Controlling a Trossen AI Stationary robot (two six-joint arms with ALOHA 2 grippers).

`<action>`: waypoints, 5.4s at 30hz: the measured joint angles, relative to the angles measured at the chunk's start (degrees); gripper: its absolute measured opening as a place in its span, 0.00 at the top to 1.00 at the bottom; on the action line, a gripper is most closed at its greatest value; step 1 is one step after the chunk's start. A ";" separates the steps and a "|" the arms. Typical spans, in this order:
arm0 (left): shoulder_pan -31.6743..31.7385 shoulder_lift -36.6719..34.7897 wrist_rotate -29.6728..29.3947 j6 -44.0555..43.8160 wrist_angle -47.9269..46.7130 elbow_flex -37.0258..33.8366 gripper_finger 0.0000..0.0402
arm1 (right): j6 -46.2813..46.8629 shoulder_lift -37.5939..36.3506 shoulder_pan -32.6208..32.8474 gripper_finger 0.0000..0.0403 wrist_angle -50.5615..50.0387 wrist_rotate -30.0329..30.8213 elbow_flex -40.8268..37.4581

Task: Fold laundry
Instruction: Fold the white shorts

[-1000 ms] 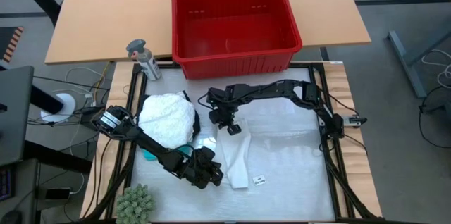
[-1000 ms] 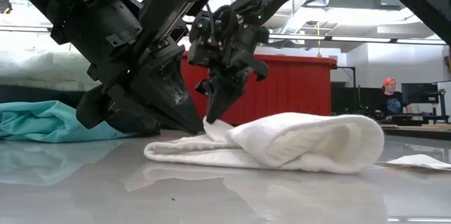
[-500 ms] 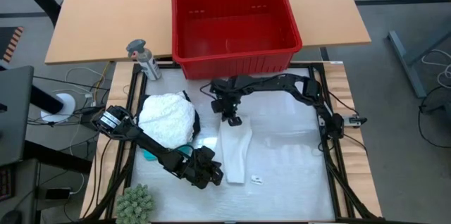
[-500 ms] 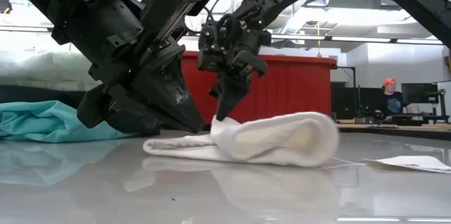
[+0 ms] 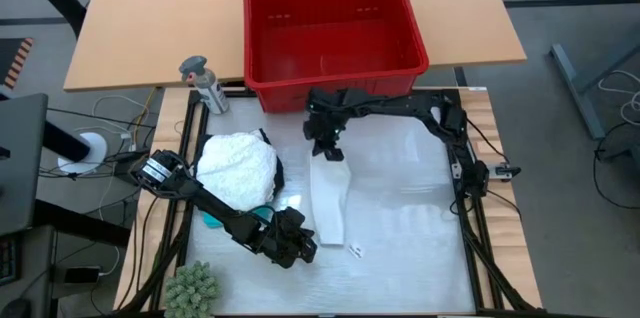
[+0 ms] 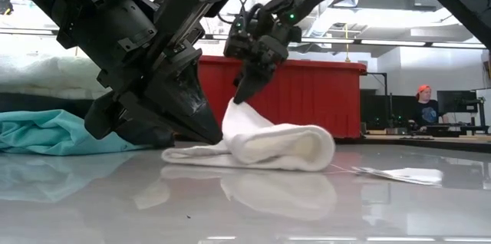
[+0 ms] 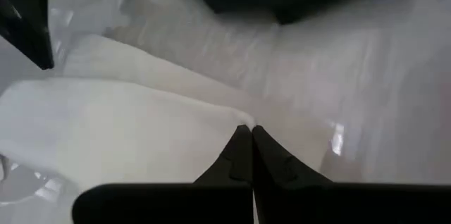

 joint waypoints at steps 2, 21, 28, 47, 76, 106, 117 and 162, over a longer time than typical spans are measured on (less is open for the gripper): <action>0.00 0.00 0.00 0.02 0.01 0.00 1.00 | 0.38 -0.04 -0.68 0.96 -0.08 0.10 -0.27; -0.02 0.00 -0.26 -0.47 -1.43 0.00 1.00 | 2.90 0.02 -4.64 0.96 1.16 -4.48 -1.52; -0.02 0.00 -4.26 -2.16 -3.11 -0.41 1.00 | 0.52 0.02 -5.68 0.96 1.48 -13.74 -1.52; -0.08 8.33 -3.91 -4.31 -0.76 4.99 1.00 | -0.19 -1.65 -6.51 0.96 2.86 -21.49 -1.01; 2.94 8.39 3.19 -1.09 3.27 4.92 1.00 | 2.00 -1.05 -2.34 0.93 15.44 -19.10 -0.45; 3.65 8.52 3.78 -0.26 5.41 5.77 1.00 | -2.55 -7.35 -3.43 0.49 -9.08 -16.58 -0.29; 10.53 8.57 21.67 20.19 2.09 18.27 1.00 | -13.49 -12.39 -4.71 0.59 -40.31 -32.05 -2.15; 9.01 -5.49 15.07 40.44 -7.86 4.12 1.00 | 70.42 -55.72 58.50 0.90 2.42 46.87 -34.44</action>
